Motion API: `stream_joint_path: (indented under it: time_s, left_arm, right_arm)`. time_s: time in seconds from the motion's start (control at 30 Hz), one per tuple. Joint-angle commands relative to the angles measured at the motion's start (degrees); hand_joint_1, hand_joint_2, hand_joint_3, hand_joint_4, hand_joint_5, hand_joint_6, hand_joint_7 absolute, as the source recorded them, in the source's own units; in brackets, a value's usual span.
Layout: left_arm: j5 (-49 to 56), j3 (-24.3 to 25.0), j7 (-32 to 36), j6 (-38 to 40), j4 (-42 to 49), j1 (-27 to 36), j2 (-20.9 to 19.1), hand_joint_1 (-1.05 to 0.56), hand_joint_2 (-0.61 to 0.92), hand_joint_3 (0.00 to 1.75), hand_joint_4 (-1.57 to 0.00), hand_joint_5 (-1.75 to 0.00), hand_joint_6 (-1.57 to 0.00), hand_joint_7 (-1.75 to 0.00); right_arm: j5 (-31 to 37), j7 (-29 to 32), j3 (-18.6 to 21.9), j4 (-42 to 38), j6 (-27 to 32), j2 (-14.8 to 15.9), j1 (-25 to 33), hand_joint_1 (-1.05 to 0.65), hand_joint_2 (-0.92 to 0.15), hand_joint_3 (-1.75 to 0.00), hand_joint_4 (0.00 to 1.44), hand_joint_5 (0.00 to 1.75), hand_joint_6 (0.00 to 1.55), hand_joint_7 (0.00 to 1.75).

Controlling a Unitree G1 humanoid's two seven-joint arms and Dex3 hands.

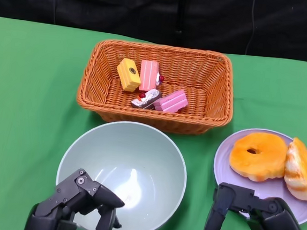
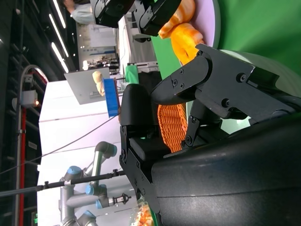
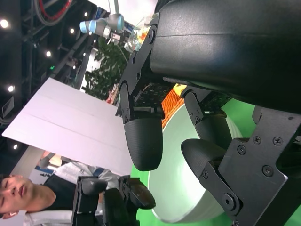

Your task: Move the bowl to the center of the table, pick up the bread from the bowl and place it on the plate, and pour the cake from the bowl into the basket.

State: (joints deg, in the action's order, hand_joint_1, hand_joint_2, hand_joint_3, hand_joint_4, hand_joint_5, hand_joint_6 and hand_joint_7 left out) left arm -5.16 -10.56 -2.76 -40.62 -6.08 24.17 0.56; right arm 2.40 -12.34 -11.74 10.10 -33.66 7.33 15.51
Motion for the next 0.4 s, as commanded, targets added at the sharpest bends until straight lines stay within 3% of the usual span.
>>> stream_joint_path:
  time_s: [0.03,0.4]
  left_arm:
    - [-1.6,0.7,-1.1,-0.5,0.0,0.1,-0.1,-0.13,0.71,0.91,-0.63,-1.71,-0.63,-1.42]
    - [-1.7,2.0,-2.6,-0.2,1.5,-3.1,0.3,-0.12,0.70,0.92,-0.63,-1.74,-0.64,-1.43]
  right_arm:
    - [-0.1,0.4,0.3,-0.3,-0.8,-0.1,-0.2,0.06,-0.13,-1.75,0.72,1.74,0.74,1.58]
    - [0.8,0.6,1.1,-3.2,-2.0,0.2,-3.1,0.10,-0.12,-1.75,0.74,1.74,0.74,1.58]
